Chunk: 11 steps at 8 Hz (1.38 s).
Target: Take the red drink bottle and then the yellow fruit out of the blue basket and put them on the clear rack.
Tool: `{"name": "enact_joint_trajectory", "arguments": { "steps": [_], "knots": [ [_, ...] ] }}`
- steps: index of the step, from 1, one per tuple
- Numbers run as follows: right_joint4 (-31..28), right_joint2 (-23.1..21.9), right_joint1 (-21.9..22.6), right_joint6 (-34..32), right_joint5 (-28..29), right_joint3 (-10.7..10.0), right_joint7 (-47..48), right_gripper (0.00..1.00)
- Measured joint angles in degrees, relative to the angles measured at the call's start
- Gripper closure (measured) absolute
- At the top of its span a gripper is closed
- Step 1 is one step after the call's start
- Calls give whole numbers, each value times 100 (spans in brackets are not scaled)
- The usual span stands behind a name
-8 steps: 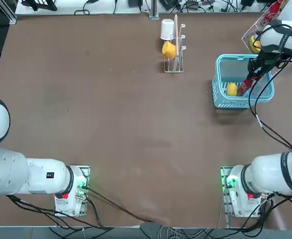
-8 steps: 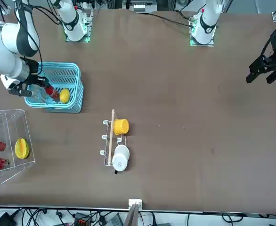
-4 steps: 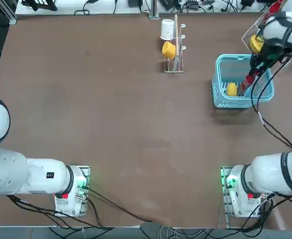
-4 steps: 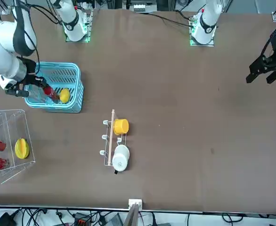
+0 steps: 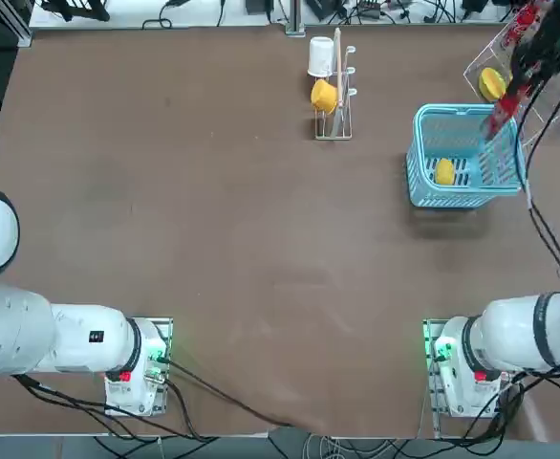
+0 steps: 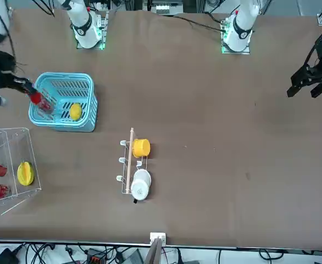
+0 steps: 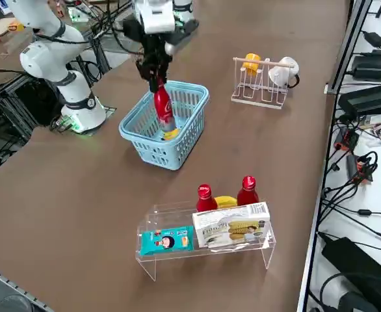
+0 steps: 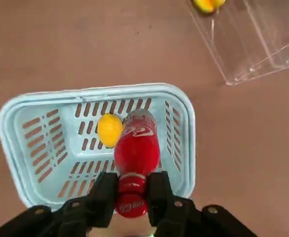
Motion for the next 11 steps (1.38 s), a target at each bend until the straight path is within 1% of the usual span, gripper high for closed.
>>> {"name": "enact_joint_trajectory", "arguments": {
  "steps": [2,3,5,7,9,11],
  "knots": [
    [479,28,-32,-166,-16,-4,-75,64],
    [665,77,-60,-179,-136,-4,-196,64],
    [1030,277,-223,-188,-528,-15,-884,64],
    [1377,653,-560,-187,-606,-36,-1832,64],
    [1677,1128,-917,-148,-707,-43,-2860,64],
    [1990,1603,-1175,139,-750,-46,-3765,64]
  ]
}}
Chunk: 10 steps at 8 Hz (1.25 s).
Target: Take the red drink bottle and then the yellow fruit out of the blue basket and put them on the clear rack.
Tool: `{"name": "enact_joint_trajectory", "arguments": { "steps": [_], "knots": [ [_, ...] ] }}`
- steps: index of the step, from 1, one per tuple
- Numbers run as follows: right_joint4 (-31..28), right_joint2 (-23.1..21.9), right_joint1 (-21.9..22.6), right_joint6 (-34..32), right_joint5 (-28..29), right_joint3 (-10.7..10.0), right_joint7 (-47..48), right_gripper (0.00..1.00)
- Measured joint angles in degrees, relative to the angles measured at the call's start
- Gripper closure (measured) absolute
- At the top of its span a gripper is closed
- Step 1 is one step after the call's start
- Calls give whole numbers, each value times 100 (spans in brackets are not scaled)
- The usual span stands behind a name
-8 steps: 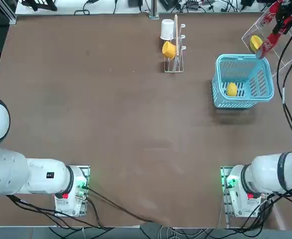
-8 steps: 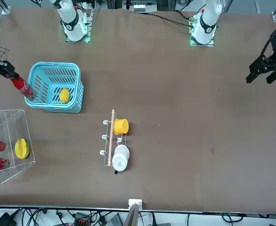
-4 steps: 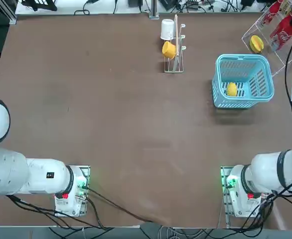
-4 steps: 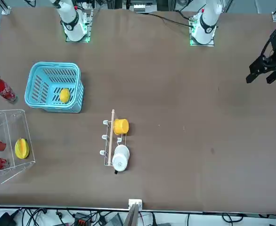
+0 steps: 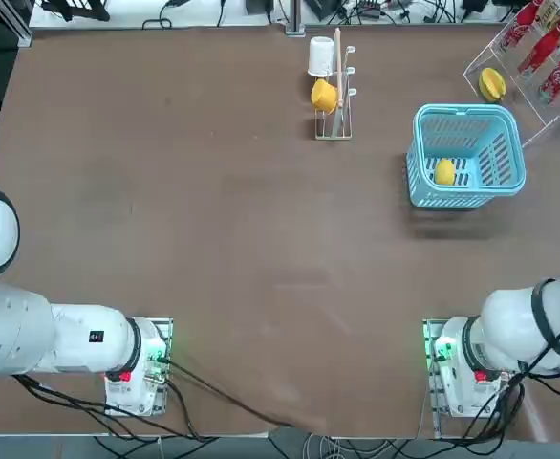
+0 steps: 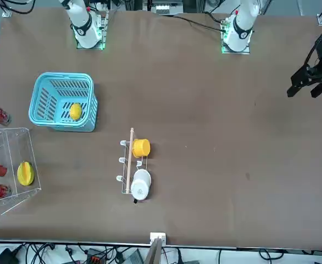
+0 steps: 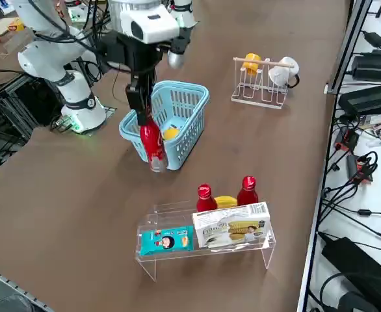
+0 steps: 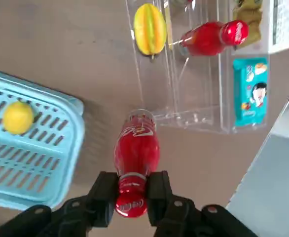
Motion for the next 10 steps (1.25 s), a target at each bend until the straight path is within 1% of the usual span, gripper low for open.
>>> {"name": "enact_joint_trajectory", "arguments": {
  "steps": [3,5,7,10],
  "knots": [
    [192,499,-299,738,-79,-2,-1250,64],
    [340,801,-455,1085,-89,-3,-1787,64],
    [534,1035,-495,1126,-91,-2,-1924,64],
    [565,1228,-571,1261,-91,-2,-1939,64]
  ]
}}
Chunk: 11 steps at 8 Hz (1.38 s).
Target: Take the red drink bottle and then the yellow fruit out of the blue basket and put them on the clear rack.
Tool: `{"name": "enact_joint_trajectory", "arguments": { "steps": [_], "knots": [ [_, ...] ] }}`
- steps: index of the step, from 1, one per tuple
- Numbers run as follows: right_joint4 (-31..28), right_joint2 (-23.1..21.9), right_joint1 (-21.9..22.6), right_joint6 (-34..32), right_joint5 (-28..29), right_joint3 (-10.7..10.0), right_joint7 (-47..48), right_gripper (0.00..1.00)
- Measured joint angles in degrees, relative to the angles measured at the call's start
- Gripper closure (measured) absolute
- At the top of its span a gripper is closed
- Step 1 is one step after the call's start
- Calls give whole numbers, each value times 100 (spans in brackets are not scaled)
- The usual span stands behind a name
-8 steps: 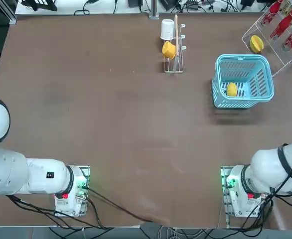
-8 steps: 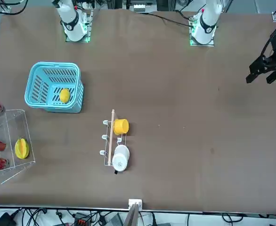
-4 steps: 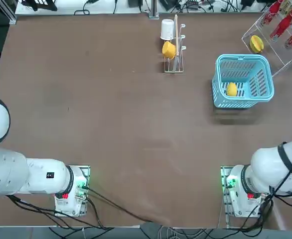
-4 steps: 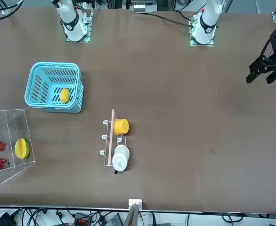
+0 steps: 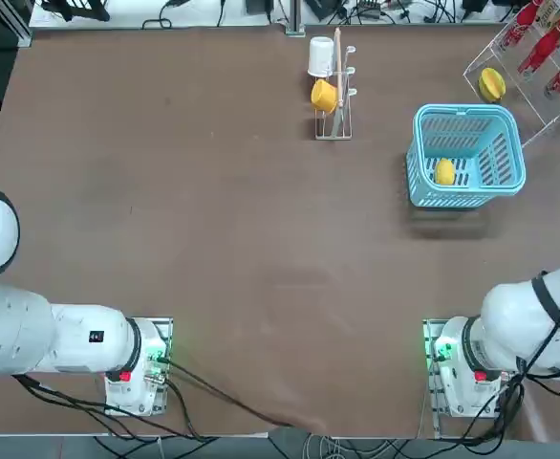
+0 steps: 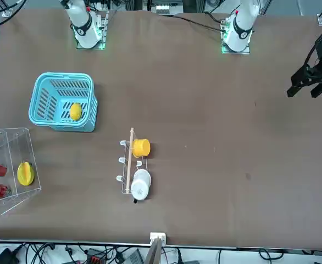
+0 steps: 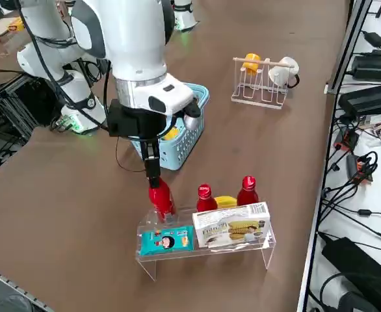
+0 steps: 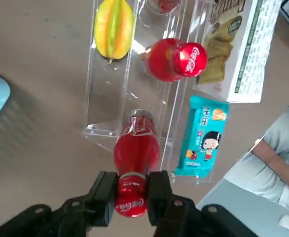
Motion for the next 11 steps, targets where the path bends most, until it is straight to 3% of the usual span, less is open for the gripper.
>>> {"name": "enact_joint_trajectory", "arguments": {
  "steps": [9,10,11],
  "knots": [
    [8,322,-30,144,1,11,20,63],
    [22,340,-30,161,0,14,38,59],
    [32,341,-30,165,0,16,73,47]
  ]
}}
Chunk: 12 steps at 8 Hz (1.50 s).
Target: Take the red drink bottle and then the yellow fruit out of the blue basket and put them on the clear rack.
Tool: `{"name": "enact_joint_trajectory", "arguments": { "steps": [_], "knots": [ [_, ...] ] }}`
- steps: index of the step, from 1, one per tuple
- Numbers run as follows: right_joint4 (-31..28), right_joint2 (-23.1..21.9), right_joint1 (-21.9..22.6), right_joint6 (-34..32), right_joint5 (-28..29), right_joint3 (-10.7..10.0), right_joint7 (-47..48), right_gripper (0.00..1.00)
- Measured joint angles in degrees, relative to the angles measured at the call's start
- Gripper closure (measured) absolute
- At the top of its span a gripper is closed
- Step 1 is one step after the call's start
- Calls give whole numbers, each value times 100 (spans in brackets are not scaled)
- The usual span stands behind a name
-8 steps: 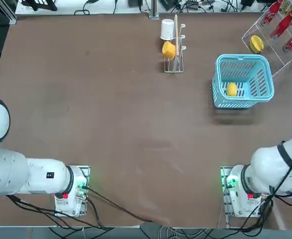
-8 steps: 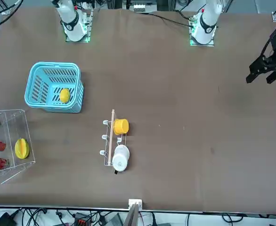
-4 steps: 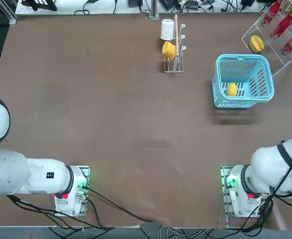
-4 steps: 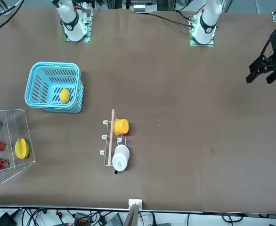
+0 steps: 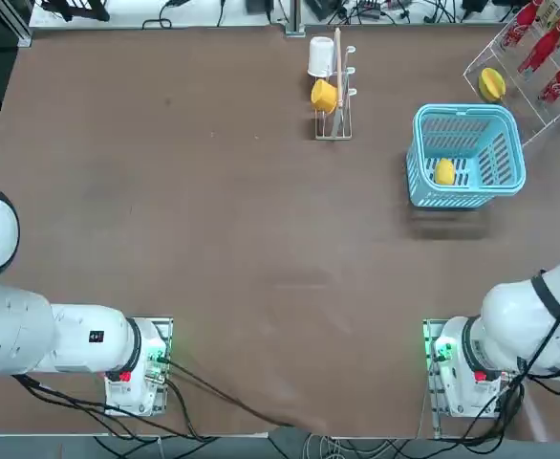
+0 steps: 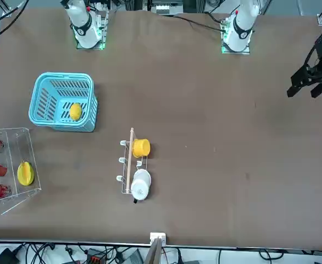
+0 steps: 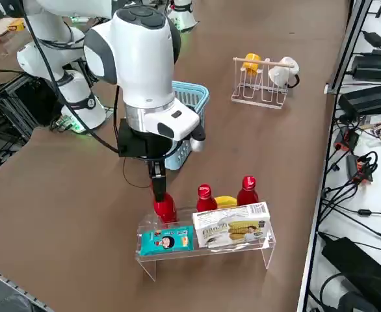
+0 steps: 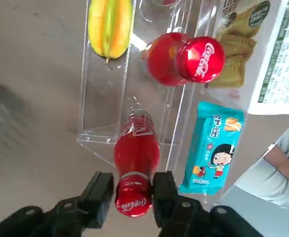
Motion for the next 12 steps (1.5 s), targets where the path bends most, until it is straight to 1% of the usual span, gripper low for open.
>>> {"name": "enact_joint_trajectory", "arguments": {
  "steps": [1,2,3,5,6,7,8,9,10,11,12],
  "knots": [
    [44,3,0,9,0,0,27,27],
    [135,3,0,16,0,1,47,10],
    [270,-1,0,12,0,3,64,0],
    [621,-15,1,-203,62,12,155,0],
    [775,-38,8,-363,312,37,428,0],
    [850,-154,32,-555,644,62,845,0],
    [854,-352,96,-934,850,88,1350,0],
    [842,-573,256,-1439,920,110,1918,0],
    [762,-814,481,-1854,932,129,2482,0],
    [524,-1094,703,-2018,936,138,2986,0],
    [121,-1432,911,-2023,937,145,3463,0]
  ]
}}
